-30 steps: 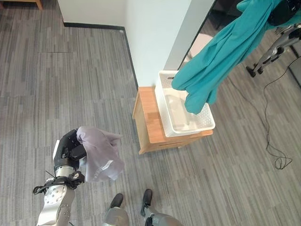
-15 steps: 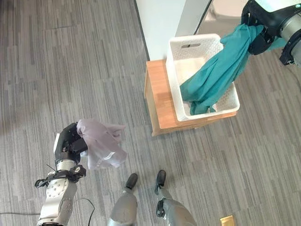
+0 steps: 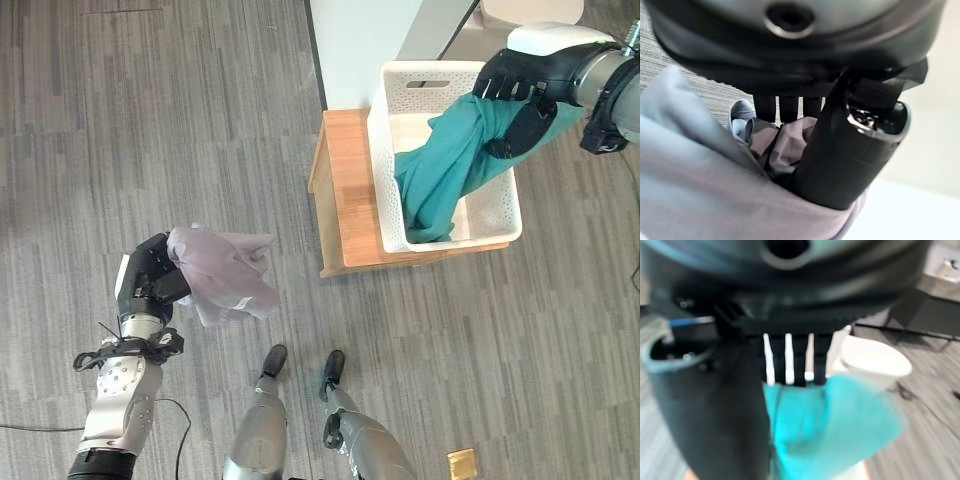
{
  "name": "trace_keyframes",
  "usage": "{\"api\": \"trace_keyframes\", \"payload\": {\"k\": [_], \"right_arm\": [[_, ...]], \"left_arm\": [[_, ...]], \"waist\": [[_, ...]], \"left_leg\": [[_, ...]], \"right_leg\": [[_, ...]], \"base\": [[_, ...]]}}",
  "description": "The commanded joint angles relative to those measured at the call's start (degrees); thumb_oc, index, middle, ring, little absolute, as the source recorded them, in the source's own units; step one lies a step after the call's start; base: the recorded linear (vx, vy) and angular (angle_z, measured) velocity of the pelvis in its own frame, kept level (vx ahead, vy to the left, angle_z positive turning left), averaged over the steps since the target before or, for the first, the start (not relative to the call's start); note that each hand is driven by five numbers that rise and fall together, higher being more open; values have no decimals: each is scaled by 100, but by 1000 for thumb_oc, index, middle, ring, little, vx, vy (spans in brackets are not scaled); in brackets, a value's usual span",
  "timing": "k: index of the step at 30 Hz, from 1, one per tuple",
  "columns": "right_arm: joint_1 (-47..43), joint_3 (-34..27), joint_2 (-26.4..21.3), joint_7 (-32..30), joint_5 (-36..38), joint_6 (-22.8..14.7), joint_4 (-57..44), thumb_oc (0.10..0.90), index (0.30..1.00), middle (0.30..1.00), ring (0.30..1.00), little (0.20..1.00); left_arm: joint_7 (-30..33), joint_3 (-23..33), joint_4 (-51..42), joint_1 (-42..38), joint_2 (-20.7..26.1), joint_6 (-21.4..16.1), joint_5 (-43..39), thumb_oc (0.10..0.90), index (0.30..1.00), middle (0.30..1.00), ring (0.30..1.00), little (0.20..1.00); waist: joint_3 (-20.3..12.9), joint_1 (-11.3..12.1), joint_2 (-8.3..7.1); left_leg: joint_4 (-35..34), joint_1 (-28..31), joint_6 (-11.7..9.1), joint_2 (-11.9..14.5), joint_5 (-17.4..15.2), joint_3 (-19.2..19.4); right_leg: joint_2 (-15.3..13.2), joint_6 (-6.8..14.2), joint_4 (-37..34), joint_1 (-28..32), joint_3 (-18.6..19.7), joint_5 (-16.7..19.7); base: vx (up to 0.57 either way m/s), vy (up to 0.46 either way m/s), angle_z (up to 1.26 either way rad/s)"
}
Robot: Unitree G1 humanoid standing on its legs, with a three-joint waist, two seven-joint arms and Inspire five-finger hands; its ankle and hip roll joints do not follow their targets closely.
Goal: Pick up bed clothes into laundry basket.
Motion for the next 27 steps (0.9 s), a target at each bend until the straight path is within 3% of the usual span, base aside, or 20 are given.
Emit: {"api": "trace_keyframes", "payload": {"k": [1, 13, 17, 20, 21, 22, 24, 25, 26, 27], "right_arm": [[-655, 42, -655, -20, 179, 184, 483, 800, 900, 900, 900, 900], [-686, 42, -1377, -135, 759, 120, 12, 800, 900, 900, 900, 900], [-792, 42, -1629, -294, 992, 30, -233, 800, 900, 900, 900, 900], [-957, 42, -1762, -511, 1233, -108, -601, 800, 900, 900, 900, 900], [-959, 42, -1774, -515, 1234, -102, -614, 800, 900, 900, 900, 900], [-578, -562, -1914, -738, 1567, -251, -990, 800, 900, 900, 900, 900], [212, -1388, -1950, -937, 1454, -323, -1266, 800, 900, 900, 900, 900], [832, -1977, -1974, -986, 1306, -330, -1480, 800, 900, 900, 900, 900], [1114, -2261, -1969, -998, 1274, -318, -1515, 800, 900, 900, 900, 900], [2658, -3629, -2008, -977, 911, -297, -2014, 800, 900, 900, 900, 900]], "left_arm": [[-320, 290, -982, 234, 707, -677, -1, 400, 300, 300, 300, 300], [-341, 305, -917, -100, 833, -713, -58, 400, 300, 300, 300, 300], [-314, 281, -901, -263, 722, -721, -70, 400, 300, 300, 300, 300], [-285, 229, -899, -534, 618, -752, 1, 400, 300, 300, 300, 300], [-283, 222, -894, -544, 617, -753, 4, 400, 300, 300, 300, 300], [-217, 192, -922, -929, 611, -790, 79, 400, 300, 300, 300, 300], [-125, 211, -876, -1339, 713, -821, 153, 400, 300, 300, 300, 300], [-92, 252, -824, -1495, 866, -833, 226, 400, 300, 300, 300, 300], [-92, 239, -812, -1500, 909, -837, 228, 400, 300, 300, 300, 300], [-71, 247, -721, -1899, 1450, -870, 262, 400, 300, 300, 300, 300]], "waist": [[-491, -14, -465], [-739, -205, -538], [-909, -353, -415], [-1034, -481, -170], [-1026, -474, -166], [-1116, -586, 116], [-1243, -745, 333], [-1312, -828, 404], [-1314, -822, 366], [-1485, -1042, 481]], "left_leg": [[-623, 94, -357, 90, 122, 174], [-647, 333, -359, 132, 31, 287], [-647, 471, -336, 156, -34, 418], [-652, 565, -330, 169, -69, 531], [-652, 569, -331, 172, -72, 533], [-653, 656, -310, 183, -117, 606], [-655, 746, -287, 188, -163, 700], [-654, 804, -273, 197, -193, 744], [-653, 810, -273, 202, -200, 746], [-656, 893, -249, 196, -188, 831]], "right_leg": [[-358, 655, 42, 329, -74, -1049], [-381, 704, 31, 515, -75, -1071], [-399, 729, 40, 590, -51, -1057], [-409, 748, 46, 631, -8, -1049], [-406, 747, 47, 634, -7, -1049], [-403, 756, 50, 672, 53, -1050], [-407, 775, 53, 722, 110, -1064], [-407, 782, 58, 750, 144, -1069], [-402, 782, 59, 756, 146, -1069], [-407, 800, 87, 778, 229, -1033]], "base": [[0, 0, 0], [0, -2, 0], [0, 0, 0], [-6, 18, -17], [2, 31, -31], [19, 30, -16], [31, 41, -8], [23, 31, -21], [16, 65, -30], [16, 57, -29]]}}
